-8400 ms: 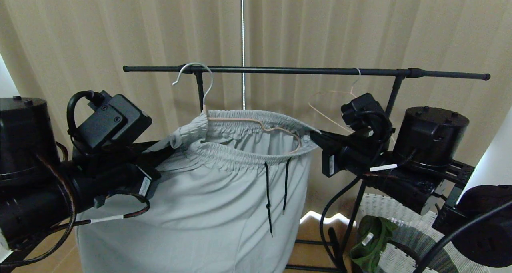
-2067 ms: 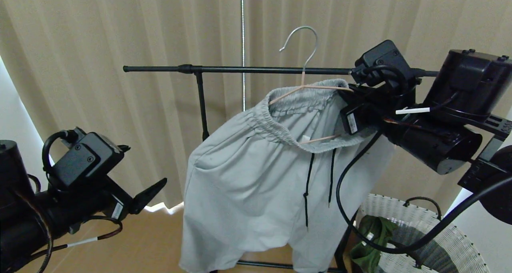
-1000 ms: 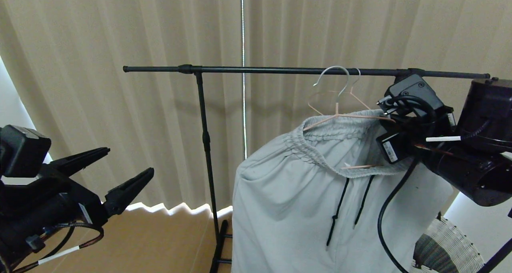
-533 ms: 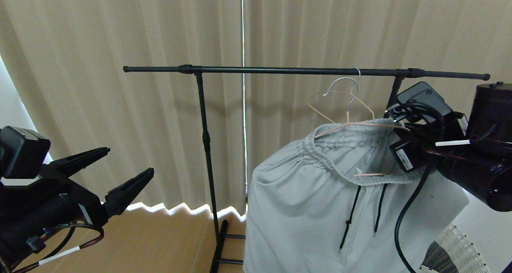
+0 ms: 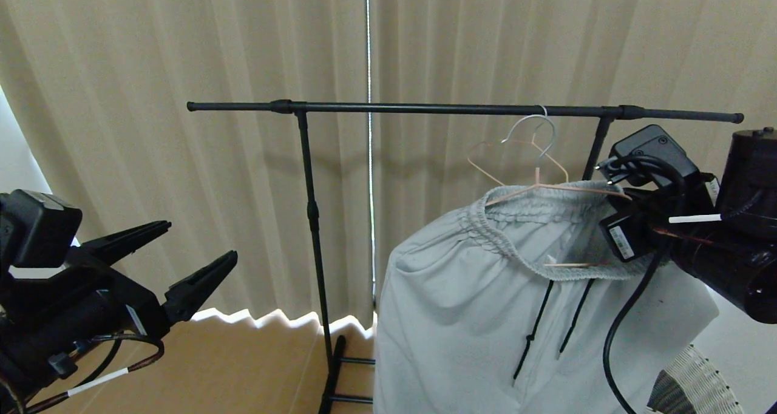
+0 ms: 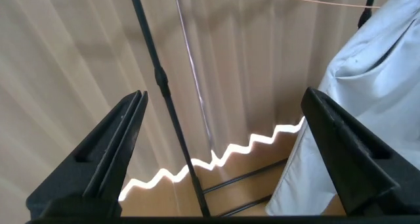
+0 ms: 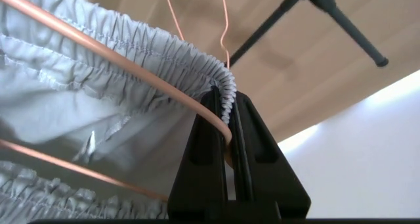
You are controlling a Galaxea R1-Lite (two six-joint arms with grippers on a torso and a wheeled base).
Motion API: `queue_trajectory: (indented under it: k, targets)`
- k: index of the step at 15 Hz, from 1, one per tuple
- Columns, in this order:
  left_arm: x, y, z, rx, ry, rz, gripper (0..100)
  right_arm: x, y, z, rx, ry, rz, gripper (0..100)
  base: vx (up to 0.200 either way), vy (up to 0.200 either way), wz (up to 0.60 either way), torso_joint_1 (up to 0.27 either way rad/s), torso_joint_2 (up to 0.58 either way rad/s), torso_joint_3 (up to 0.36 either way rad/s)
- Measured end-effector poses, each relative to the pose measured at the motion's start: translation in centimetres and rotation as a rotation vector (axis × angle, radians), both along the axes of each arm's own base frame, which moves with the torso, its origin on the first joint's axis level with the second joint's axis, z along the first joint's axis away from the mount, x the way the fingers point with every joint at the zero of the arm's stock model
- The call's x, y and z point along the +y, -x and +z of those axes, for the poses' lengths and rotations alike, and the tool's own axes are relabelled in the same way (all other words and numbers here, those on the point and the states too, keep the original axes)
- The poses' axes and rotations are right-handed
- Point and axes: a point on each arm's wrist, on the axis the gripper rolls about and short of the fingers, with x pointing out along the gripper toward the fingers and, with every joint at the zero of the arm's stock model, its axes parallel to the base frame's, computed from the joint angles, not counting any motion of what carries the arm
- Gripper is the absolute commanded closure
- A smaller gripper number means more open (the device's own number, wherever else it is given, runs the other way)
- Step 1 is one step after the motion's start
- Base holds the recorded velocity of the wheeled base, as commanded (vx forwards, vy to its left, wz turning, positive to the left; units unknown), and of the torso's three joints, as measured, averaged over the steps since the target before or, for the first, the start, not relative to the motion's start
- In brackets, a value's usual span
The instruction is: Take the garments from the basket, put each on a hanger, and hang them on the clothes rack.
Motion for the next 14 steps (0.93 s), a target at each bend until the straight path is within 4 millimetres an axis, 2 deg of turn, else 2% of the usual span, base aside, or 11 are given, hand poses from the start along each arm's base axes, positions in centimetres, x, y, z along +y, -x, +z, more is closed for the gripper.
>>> queue_trajectory:
  k: [12,14]
  targets:
    - [-0.01,0.30,-0.78,0.023,-0.022,-0.006,0,-0.02,0.02,-0.06,0.003,0.002,-0.002,100,0.200,0.000,0.00,0.004,0.00,0.004]
    - [-0.06,0.43,-0.93,0.022,-0.033,-0.012,0,0.01,-0.04,-0.16,0.007,0.003,-0.001,100,0.000,0.000,0.00,0.000,0.00,0.000]
